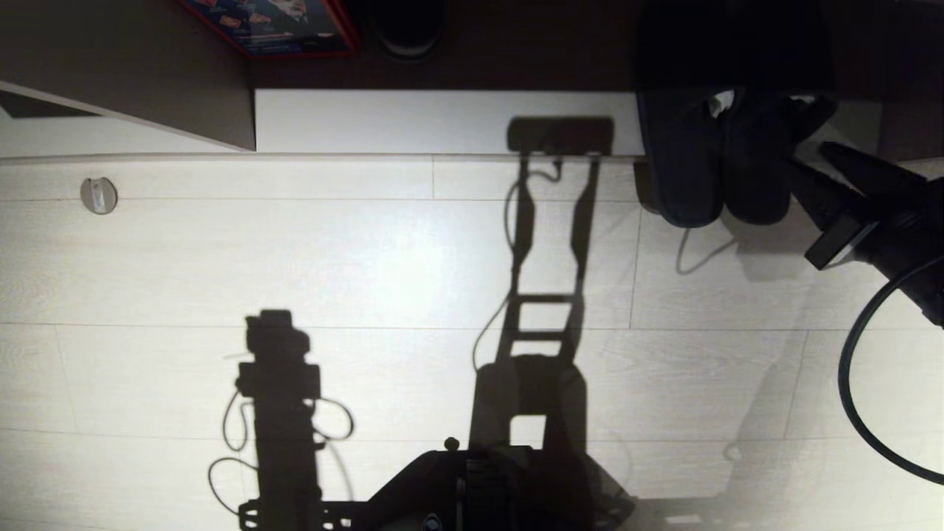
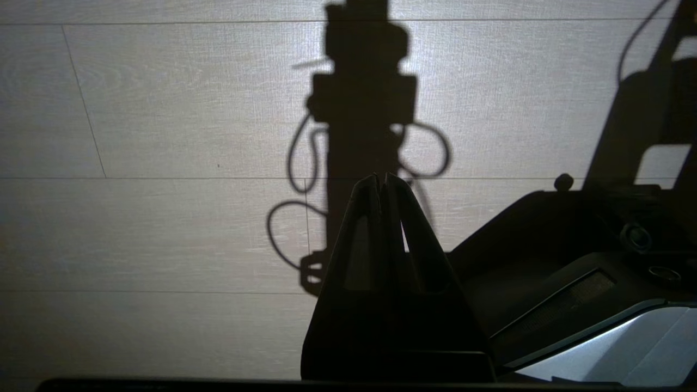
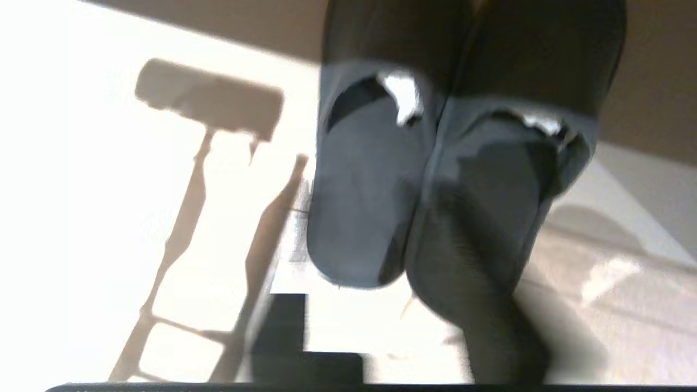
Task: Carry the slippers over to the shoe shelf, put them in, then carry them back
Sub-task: Pick up the slippers in the shoe cabinet
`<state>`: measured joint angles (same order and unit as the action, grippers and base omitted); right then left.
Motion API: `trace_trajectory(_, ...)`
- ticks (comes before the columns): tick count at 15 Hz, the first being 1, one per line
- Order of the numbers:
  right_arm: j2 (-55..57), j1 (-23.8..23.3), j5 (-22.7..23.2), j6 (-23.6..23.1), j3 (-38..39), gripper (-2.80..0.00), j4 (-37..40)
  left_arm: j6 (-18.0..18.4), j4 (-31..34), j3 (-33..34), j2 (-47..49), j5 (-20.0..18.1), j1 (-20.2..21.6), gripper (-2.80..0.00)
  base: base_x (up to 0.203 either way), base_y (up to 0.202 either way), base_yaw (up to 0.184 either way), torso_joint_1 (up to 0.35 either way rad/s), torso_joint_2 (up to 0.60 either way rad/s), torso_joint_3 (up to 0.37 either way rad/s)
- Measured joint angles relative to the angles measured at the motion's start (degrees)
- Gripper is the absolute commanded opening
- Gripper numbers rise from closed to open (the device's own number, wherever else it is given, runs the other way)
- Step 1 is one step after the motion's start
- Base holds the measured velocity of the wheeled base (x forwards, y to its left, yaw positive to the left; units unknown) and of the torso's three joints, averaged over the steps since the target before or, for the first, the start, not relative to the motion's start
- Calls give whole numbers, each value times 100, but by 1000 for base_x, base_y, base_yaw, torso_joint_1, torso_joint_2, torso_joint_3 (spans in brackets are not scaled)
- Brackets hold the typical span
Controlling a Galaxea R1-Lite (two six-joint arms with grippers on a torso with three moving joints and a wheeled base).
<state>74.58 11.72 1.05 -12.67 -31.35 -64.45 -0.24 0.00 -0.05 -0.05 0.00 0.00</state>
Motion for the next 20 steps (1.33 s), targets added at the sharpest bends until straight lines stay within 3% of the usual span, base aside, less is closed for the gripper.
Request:
trace_trajectory(9, -1725, 36, -41, -8, 1470, -280, 1309, 0, 0, 0, 0, 0, 0, -280, 0, 0, 0, 0, 0, 0)
trace_trajectory(13, -2561, -15, -145, 29, 2028, -280, 2278, 1, 0, 0, 0, 0, 0, -280, 0, 0, 0, 0, 0, 0)
trace_trajectory(17, -3970, -53, -574, 78, 2389, -280, 3445, 0, -2, 0, 0, 0, 0, -280, 0, 0, 0, 0, 0, 0)
trace_trajectory(20, -4978, -261, -815, 382, 2561, -280, 4453, 0, 0, 0, 0, 0, 0, -280, 0, 0, 0, 0, 0, 0)
